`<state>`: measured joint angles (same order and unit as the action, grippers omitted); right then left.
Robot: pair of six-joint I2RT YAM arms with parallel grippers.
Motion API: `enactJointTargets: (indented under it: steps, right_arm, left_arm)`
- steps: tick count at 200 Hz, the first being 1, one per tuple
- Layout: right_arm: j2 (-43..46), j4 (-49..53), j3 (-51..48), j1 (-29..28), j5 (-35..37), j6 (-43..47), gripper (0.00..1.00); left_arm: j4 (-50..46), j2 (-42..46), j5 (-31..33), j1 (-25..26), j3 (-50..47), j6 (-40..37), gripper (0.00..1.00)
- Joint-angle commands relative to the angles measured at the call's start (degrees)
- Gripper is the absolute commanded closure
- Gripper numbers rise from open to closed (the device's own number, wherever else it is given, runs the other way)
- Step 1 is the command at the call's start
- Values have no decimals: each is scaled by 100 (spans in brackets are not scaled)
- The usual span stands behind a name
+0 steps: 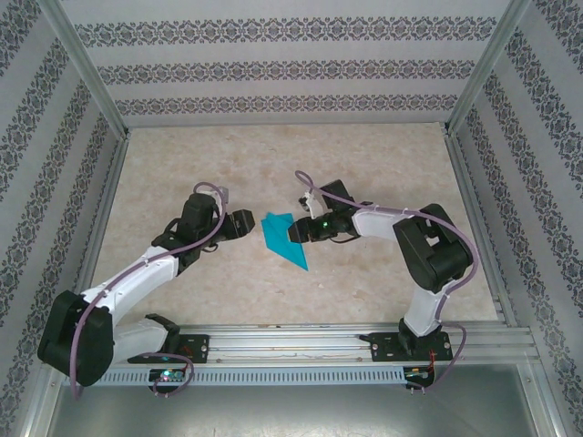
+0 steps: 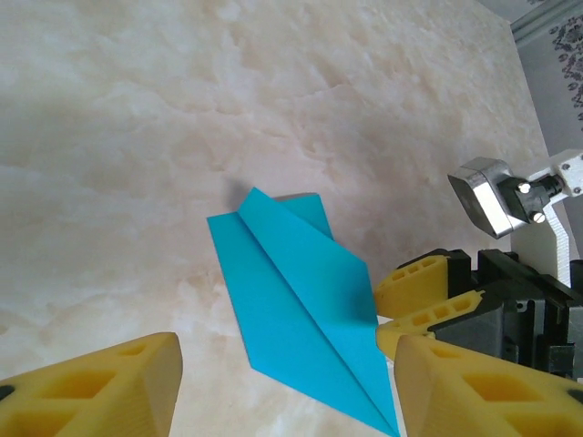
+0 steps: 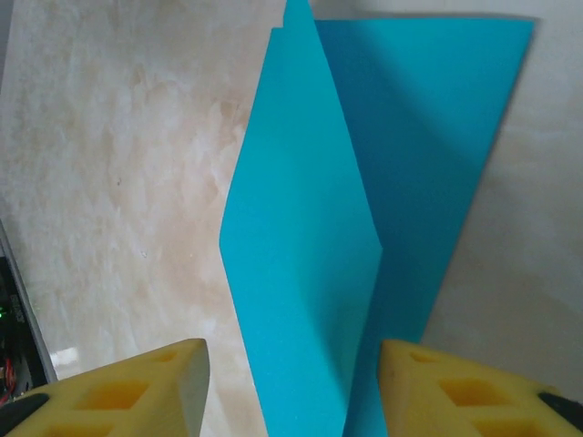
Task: Fold a paper plane with a square sheet of paper (fold left side to right side)
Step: Turn over the paper at the center of the table.
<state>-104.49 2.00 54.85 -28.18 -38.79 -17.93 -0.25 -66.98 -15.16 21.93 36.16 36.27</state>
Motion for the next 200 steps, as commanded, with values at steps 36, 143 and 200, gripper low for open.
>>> enactJointTargets:
  steps: [36, 143, 200]
  right_arm:
    - [-312, -224, 221, 146, -416, 12, 67]
    - [1772, -1008, -651, 448, -522, -418, 100]
    - [3479, -2098, -1292, 819, -1059, -1432, 100]
  left_arm:
    - [295, -63, -611, -312, -190, 397, 35]
    - [1833, -300, -2547, -400, 21, 1024, 21]
    - [3304, -330, -3574, -256, 407, 1629, 36]
